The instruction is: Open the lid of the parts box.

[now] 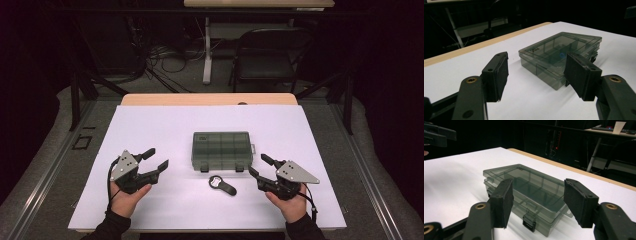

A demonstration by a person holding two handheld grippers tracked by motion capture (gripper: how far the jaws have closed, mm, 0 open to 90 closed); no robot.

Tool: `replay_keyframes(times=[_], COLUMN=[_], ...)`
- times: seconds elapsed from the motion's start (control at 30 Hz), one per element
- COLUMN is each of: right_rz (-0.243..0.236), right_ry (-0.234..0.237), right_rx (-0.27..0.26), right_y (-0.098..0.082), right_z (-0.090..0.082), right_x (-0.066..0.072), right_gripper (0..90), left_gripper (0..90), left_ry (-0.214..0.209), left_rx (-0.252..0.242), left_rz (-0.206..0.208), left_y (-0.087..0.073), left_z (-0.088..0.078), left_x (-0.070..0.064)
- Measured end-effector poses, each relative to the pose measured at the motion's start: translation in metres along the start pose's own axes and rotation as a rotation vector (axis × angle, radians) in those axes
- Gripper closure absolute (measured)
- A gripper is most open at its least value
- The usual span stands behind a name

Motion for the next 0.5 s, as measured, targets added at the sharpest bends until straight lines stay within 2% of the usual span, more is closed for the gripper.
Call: replay_keyframes(times=[0.23, 0.4, 0.5], right_rz=[-0.010, 0.034, 0.047], right_ry=[-0.009, 0.024, 0.006], right_rx=[0.003, 0.041, 0.043], right_y=[-0.001, -0.004, -0.004], right_z=[0.001, 0.005, 0.005], right_x=[-0.001, -0.004, -0.007], right_gripper=[40.7, 48.6, 50.1], left_gripper=[38.4, 40.9, 42.4], left_ry=[-0.018, -0.017, -0.017], left_rx=[0.016, 0.030, 0.043], left_rz=[-0.005, -0.019, -0.025], left_y=[-0.002, -0.003, -0.002], left_z=[-0.001, 0.000, 0.000], left_x=[-0.004, -0.007, -0.010])
Point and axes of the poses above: each handheld gripper's, and its own axes: z roughly forward along the jaws, y roughly out of its top, x roughly to its left, the point moved 8 cm from there along z, roughly forward along the jaws, and after that the axes turned 7 degrees about x, right-handed, at the moved point
